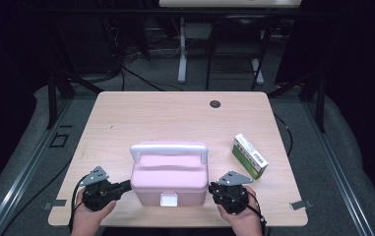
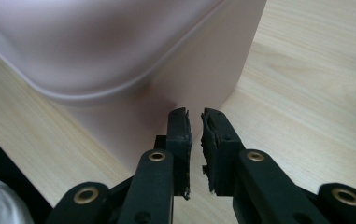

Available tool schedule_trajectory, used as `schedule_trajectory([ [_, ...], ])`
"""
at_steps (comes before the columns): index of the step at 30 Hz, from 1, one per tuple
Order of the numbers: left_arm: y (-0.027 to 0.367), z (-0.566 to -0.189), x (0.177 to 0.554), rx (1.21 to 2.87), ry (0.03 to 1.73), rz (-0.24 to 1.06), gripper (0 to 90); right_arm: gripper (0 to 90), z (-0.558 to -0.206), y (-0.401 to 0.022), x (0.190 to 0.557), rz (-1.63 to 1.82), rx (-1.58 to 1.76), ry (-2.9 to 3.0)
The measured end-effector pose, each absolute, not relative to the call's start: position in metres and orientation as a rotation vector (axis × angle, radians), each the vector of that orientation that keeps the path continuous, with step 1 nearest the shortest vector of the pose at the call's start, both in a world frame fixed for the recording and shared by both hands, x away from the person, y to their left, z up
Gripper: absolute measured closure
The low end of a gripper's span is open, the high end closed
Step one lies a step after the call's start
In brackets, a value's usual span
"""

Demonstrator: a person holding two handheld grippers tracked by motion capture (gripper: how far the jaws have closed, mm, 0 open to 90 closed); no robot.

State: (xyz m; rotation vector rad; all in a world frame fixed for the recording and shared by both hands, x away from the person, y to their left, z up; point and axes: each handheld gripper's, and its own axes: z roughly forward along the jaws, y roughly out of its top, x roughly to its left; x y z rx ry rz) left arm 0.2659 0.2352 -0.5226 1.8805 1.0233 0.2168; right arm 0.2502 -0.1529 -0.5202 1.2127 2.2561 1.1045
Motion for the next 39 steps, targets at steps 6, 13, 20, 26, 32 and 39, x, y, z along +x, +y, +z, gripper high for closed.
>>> schedule_trajectory([
  [6,0.244,-0.518,0.268,1.856,1.034,0.228,75.5,71.6,-0.519,-0.162,0.254,1.113,1.217,2.225],
  [13,0.251,-0.507,0.276,1.848,1.043,0.195,67.9,64.4,-0.509,-0.171,0.261,1.143,1.228,2.237],
  [20,0.253,-0.482,0.285,1.847,1.016,0.225,63.0,62.6,-0.479,-0.172,0.271,1.18,1.178,2.251],
  [26,0.253,-0.456,0.291,1.847,0.965,0.225,60.8,61.5,-0.452,-0.169,0.278,1.205,1.126,2.228],
  [32,0.244,-0.446,0.296,1.86,0.928,0.21,56.7,60.3,-0.44,-0.163,0.284,1.224,1.087,2.237],
  [39,0.226,-0.444,0.308,1.891,0.893,0.199,55.1,57.4,-0.438,-0.151,0.294,1.244,1.072,2.269],
])
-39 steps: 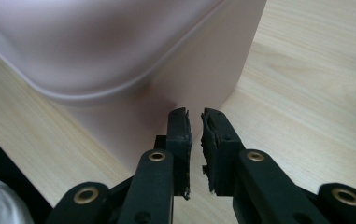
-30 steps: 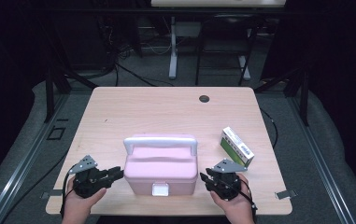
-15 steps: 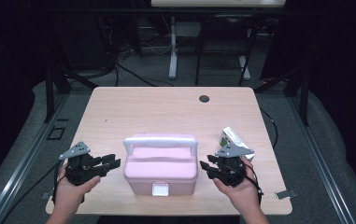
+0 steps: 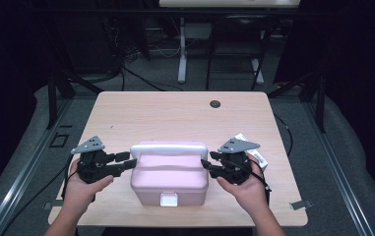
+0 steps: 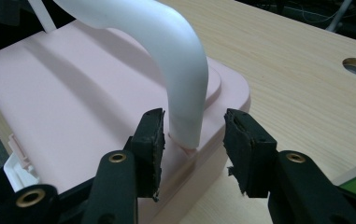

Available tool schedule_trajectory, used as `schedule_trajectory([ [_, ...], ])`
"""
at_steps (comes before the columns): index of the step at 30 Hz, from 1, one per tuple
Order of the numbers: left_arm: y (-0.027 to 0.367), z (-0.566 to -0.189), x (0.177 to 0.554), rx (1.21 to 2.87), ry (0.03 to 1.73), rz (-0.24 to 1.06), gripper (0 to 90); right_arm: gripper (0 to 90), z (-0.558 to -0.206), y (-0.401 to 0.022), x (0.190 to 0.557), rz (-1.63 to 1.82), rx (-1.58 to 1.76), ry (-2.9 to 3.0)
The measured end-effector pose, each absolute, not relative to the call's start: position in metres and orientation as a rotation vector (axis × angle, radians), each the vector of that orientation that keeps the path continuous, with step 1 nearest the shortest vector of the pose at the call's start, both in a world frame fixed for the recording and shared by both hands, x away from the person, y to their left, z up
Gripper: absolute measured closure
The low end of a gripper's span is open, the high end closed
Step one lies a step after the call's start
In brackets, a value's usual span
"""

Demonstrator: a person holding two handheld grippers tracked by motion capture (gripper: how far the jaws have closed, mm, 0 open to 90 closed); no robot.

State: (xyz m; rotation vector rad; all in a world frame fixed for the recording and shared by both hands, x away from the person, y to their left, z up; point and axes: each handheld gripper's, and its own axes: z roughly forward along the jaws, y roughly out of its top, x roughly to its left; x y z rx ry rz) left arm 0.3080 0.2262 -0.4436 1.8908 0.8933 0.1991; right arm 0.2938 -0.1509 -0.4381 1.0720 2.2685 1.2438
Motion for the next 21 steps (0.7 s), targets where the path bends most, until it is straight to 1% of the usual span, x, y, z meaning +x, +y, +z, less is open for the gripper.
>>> schedule_trajectory([
  [3,0.222,-0.444,0.312,1.894,0.889,0.192,55.2,57.5,-0.438,-0.149,0.297,1.258,1.071,2.271],
  [5,0.218,-0.446,0.315,1.884,0.878,0.193,56.5,62.6,-0.44,-0.147,0.301,1.275,1.076,2.278],
  [9,0.214,-0.45,0.316,1.883,0.866,0.192,59.9,67.2,-0.445,-0.145,0.303,1.29,1.068,2.287],
  [10,0.214,-0.451,0.316,1.896,0.866,0.22,63.5,69.7,-0.446,-0.144,0.302,1.305,1.059,2.282],
  [11,0.214,-0.452,0.316,1.883,0.87,0.22,65.9,70.7,-0.446,-0.144,0.302,1.309,1.061,2.28],
  [12,0.214,-0.452,0.316,1.883,0.87,0.22,68.1,70.7,-0.446,-0.144,0.302,1.309,1.061,2.28],
  [15,0.216,-0.453,0.316,1.884,0.865,0.228,70.7,72.7,-0.447,-0.143,0.301,1.306,1.052,2.263],
  [21,0.214,-0.452,0.314,1.898,0.852,0.26,72.3,73.6,-0.448,-0.144,0.301,1.313,1.05,2.262],
])
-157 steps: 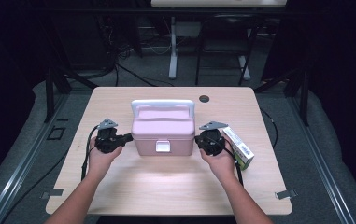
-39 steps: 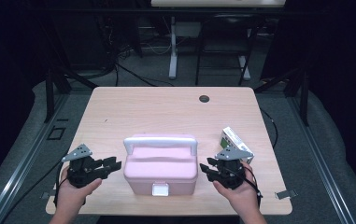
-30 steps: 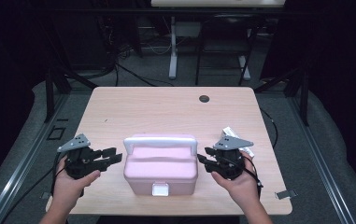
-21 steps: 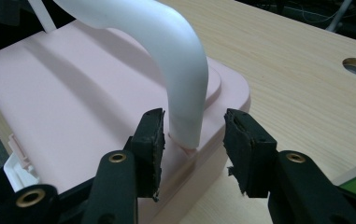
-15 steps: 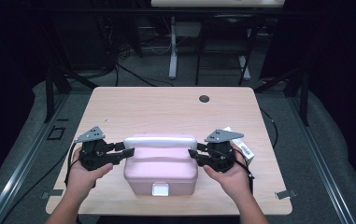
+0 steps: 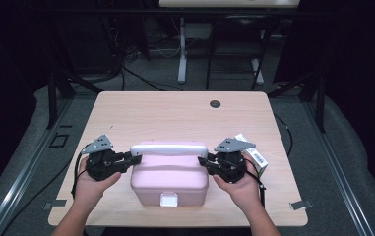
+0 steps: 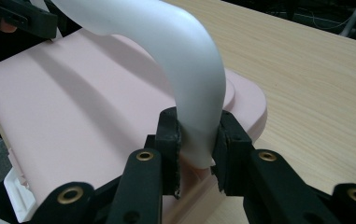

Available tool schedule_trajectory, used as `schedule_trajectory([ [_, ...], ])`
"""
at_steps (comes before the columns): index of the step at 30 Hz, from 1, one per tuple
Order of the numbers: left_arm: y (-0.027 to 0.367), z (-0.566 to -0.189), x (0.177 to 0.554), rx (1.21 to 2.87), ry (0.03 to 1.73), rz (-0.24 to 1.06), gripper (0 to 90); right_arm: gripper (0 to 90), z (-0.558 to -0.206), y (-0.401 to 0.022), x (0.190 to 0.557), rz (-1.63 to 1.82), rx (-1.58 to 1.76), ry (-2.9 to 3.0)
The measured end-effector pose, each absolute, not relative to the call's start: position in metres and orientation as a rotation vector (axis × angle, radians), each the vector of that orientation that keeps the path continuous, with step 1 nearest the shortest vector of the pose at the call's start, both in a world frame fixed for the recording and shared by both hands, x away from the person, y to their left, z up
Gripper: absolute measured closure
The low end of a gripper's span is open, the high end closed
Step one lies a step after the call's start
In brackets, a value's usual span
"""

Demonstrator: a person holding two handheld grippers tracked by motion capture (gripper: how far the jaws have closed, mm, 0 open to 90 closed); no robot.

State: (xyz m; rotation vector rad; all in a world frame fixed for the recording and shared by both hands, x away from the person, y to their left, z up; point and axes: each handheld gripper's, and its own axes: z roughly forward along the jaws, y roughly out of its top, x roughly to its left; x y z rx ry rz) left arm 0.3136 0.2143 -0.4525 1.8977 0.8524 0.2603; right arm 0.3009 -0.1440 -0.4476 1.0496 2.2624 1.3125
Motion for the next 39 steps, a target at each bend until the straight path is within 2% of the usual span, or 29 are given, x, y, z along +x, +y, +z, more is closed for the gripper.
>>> schedule_trajectory([
  [19,0.215,-0.45,0.308,1.918,0.843,0.257,73.8,74.1,-0.445,-0.146,0.296,1.319,1.054,2.302],
  [30,0.218,-0.442,0.312,1.855,0.843,0.258,73.5,74.0,-0.435,-0.147,0.3,1.37,1.047,2.268],
  [35,0.221,-0.442,0.311,1.819,0.859,0.226,70.4,74.0,-0.433,-0.147,0.3,1.379,1.043,2.255],
  [39,0.231,-0.438,0.301,1.815,0.873,0.261,66.1,74.0,-0.433,-0.147,0.301,1.38,1.043,2.256],
])
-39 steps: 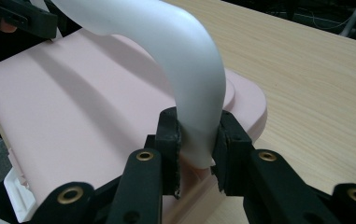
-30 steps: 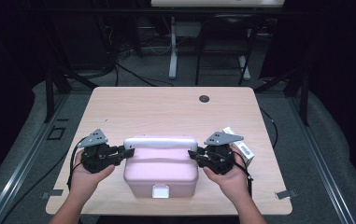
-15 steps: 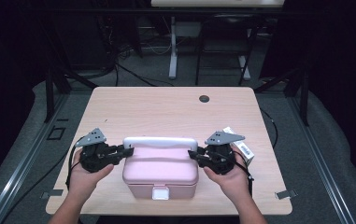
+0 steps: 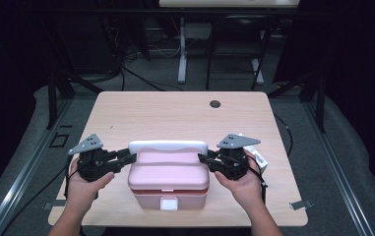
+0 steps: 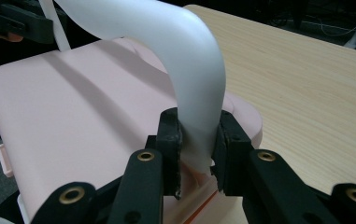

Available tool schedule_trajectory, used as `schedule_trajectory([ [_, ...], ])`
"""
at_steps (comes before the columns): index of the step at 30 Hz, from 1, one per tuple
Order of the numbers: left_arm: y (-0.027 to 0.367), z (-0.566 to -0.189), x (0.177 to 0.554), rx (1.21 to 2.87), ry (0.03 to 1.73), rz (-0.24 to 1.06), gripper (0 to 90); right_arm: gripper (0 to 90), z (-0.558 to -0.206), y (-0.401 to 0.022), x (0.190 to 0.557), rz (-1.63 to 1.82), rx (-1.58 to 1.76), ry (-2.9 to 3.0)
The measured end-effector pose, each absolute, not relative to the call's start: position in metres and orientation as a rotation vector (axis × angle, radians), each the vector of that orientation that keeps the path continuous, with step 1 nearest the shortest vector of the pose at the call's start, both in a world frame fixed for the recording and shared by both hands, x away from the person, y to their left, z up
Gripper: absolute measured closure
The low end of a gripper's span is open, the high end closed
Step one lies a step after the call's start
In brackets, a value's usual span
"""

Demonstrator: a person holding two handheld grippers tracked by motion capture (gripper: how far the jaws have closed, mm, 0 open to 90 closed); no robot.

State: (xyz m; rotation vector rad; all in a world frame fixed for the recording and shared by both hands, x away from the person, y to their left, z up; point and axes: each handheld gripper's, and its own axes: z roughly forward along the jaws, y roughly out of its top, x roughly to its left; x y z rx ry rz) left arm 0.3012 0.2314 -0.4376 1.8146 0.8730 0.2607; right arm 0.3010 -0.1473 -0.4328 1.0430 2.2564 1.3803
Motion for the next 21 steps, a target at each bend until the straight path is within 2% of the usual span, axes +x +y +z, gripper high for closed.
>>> schedule_trajectory([
  [7,0.247,-0.436,0.284,1.844,0.881,0.3,70.4,74.0,-0.431,-0.148,0.302,1.39,1.045,2.254],
  [9,0.252,-0.443,0.277,1.871,0.894,0.305,76.9,74.0,-0.431,-0.148,0.303,1.395,1.049,2.255],
  [14,0.254,-0.456,0.27,1.903,0.902,0.281,86.2,74.0,-0.43,-0.148,0.304,1.395,1.047,2.256],
  [21,0.262,-0.465,0.261,1.896,0.911,0.228,89.8,74.0,-0.429,-0.148,0.304,1.401,1.054,2.255],
])
